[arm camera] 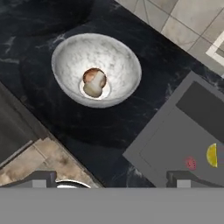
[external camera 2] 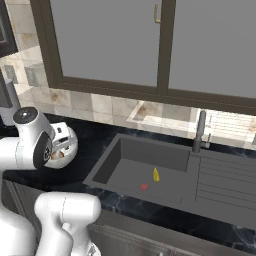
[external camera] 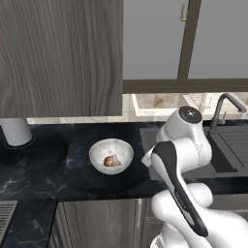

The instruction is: Pick the mushrooms from the cabinet and place them in one bowl. Pick the lemon wedge from the sink and place it in the other bowl.

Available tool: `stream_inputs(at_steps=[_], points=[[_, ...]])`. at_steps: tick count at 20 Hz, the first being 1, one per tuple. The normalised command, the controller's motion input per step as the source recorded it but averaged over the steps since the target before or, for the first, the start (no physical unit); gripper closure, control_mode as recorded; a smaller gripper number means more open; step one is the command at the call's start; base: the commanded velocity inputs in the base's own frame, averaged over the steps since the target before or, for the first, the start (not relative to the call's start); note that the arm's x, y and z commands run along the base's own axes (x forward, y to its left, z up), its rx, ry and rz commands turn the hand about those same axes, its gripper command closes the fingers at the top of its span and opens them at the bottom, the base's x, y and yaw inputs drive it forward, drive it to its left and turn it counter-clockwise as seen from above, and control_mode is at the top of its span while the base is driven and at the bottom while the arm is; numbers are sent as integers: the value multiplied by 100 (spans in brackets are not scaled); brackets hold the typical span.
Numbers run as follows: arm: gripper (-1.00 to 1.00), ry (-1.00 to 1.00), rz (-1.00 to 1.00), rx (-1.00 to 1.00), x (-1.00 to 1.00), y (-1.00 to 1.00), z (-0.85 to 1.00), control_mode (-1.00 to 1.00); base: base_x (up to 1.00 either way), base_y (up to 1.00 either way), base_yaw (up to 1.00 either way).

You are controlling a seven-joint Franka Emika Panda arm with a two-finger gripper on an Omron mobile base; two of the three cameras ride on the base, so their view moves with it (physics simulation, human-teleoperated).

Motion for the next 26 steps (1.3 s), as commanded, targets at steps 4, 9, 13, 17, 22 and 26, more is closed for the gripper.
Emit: stream_inputs(at_steps=[4, 9, 13, 17, 22, 26], points=[[-100, 7, -34, 1, 0, -37, 4, -100, 0, 0, 0], [-100, 1, -28, 12, -8, -26, 22, -100, 0, 0, 0], [-100, 8, -19, 14, -34, -32, 22, -100, 0, 0, 0], [-100, 1, -11, 13, -38, -38, 9, -100, 0, 0, 0], [-100, -1, -7, 5, -43, -21, 0, -100, 0, 0, 0], [-100, 0, 0, 0, -1, 0, 0, -100, 0, 0, 0]])
